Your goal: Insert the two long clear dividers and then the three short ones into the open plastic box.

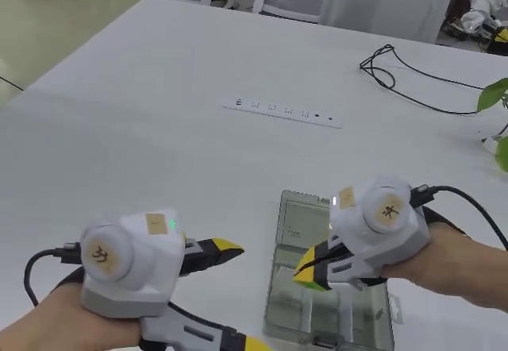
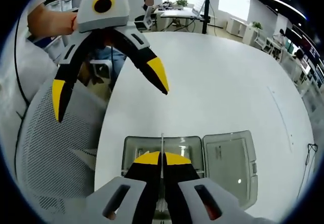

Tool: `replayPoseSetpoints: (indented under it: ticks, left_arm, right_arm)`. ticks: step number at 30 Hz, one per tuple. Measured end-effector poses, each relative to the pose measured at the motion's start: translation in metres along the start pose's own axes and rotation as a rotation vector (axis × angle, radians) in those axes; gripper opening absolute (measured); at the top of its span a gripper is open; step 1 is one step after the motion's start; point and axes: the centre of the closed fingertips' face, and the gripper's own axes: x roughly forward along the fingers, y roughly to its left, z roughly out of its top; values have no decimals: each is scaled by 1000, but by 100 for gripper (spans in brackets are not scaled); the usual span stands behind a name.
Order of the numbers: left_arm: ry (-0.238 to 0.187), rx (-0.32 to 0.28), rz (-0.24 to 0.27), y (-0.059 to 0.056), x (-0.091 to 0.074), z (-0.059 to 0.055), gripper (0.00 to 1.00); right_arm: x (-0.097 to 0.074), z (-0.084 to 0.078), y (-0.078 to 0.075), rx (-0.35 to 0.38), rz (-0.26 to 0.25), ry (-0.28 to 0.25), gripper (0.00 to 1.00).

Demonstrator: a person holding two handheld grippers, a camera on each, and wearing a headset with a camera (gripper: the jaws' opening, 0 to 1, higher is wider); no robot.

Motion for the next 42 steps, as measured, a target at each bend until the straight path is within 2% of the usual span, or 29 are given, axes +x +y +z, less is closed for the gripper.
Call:
replayPoseSetpoints:
  ticks: [7, 21, 28, 36, 42]
  left_arm:
    - [3, 0, 1, 0, 0, -1, 89]
    - [10, 1, 0, 2, 0, -4, 89]
    - [28, 13, 2, 3, 0, -7, 91]
    - [70, 30, 3, 5, 2, -16, 91]
    - [68, 28, 3, 5, 1, -14, 90]
  right_arm:
    - [6, -3, 0, 11, 5, 12, 2]
    - [21, -11, 1, 25, 18, 70, 3]
    - [24, -13, 1, 1, 13, 98, 2]
    - [26, -15, 3, -17, 13, 109, 2]
    - [26, -15, 1, -15, 4, 108, 2]
